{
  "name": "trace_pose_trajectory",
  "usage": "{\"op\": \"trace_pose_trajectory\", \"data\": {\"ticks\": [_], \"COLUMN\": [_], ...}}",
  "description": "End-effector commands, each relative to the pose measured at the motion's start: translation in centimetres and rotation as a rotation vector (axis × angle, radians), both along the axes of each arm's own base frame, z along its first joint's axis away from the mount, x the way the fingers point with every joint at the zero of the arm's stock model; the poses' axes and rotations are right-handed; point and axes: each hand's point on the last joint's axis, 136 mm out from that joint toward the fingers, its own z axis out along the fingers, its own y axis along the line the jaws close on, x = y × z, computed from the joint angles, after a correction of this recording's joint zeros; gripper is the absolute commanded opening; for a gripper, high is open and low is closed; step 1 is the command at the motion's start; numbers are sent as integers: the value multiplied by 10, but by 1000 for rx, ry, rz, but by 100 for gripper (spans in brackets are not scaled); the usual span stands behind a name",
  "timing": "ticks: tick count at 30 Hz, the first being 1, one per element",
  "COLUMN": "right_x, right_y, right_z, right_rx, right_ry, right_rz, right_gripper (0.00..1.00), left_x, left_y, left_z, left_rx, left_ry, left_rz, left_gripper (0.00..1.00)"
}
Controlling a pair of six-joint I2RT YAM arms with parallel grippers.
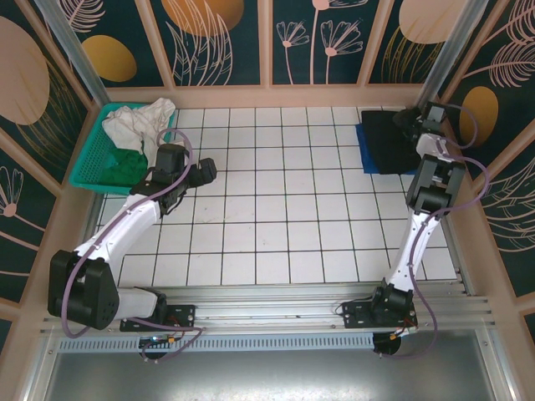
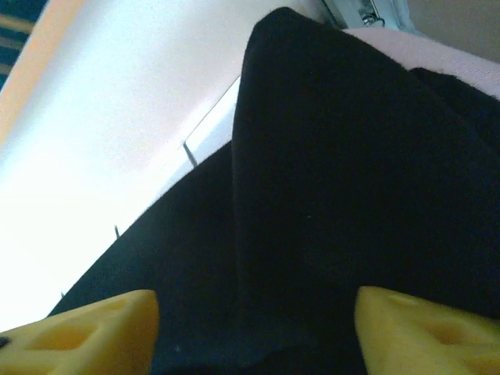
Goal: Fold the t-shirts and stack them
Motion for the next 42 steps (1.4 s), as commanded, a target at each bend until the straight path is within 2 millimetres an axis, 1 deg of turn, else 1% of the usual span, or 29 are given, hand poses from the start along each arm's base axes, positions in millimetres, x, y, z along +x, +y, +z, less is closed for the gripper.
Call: {"op": "trace_pose_trajectory", "data": {"ticks": [1, 3, 4, 6, 7, 8, 10, 12, 14, 16, 17, 18, 21, 24, 25, 27, 28, 30, 31, 34, 36, 37, 39, 41, 42], "right_x": [8, 8, 8, 5, 5, 4, 0, -6, -14, -22, -26, -31, -49, -74, -82, -105, -116, -144, -157, -195, -221, -234, -259, -283, -295], "right_y": [-3, -1, 2, 4, 6, 7, 8, 8, 8, 10, 12, 12, 16, 29, 34, 46, 52, 68, 77, 108, 129, 139, 147, 160, 163], "right_z": [-21, -31, -32, -23, -13, 0, 29, 62, 90, 109, 111, 109, 92, 84, 85, 80, 81, 82, 87, 103, 108, 110, 106, 101, 95], "right_rx": [105, 153, 164, 173, 170, 160, 142, 112, 76, 24, -4, -23, -51, -63, -75, -120, -145, -217, -252, -392, -524, -585, -673, -722, -726], "right_ry": [51, 68, 73, 74, 59, 39, -1, -39, -72, -89, -83, -65, -24, -49, -62, -84, -101, -157, -195, -290, -317, -338, -374, -463, -505], "right_rz": [-54, -63, -63, -66, -59, -54, -50, -50, -43, -29, -15, -9, 21, 75, 88, 118, 128, 148, 166, 182, 172, 170, 134, 176, 182], "right_gripper": [78, 85, 87, 94, 97, 99, 99, 99, 99, 99, 99, 99, 99, 99, 99, 99, 99, 99, 99, 99, 99, 99, 99, 99, 99], "left_x": [-1, -1, -1, -1, -1, -1, -3, -5, -9, -14, -16, -19, -26, -35, -37, -43, -46, -50, -52, -51, -52, -52, -52, -51, -47], "left_y": [9, 11, 11, 12, 12, 13, 14, 15, 17, 19, 19, 21, 24, 32, 36, 52, 60, 74, 80, 86, 95, 97, 105, 111, 110], "left_z": [-3, -1, 0, 2, 4, 6, 10, 15, 21, 28, 32, 36, 48, 58, 60, 62, 62, 60, 57, 44, 28, 21, 6, -6, -12], "left_rx": [45, 48, 49, 52, 53, 55, 56, 52, 41, 29, 20, 12, -14, -21, -15, 15, 29, 59, 76, 198, 267, 299, 349, 370, 389], "left_ry": [13, 10, 7, 5, 2, -1, -10, -20, -42, -68, -87, -107, -163, -220, -242, -295, -316, -359, -367, -424, -437, -447, -436, -450, -444], "left_rz": [15, 18, 17, 19, 19, 19, 23, 29, 37, 46, 50, 57, 76, 102, 119, 191, 227, 299, 324, 295, 324, 322, 352, 379, 353], "left_gripper": [98, 99, 99, 98, 99, 99, 99, 98, 98, 99, 99, 99, 98, 98, 99, 98, 98, 98, 98, 98, 98, 98, 98, 99, 99]}}
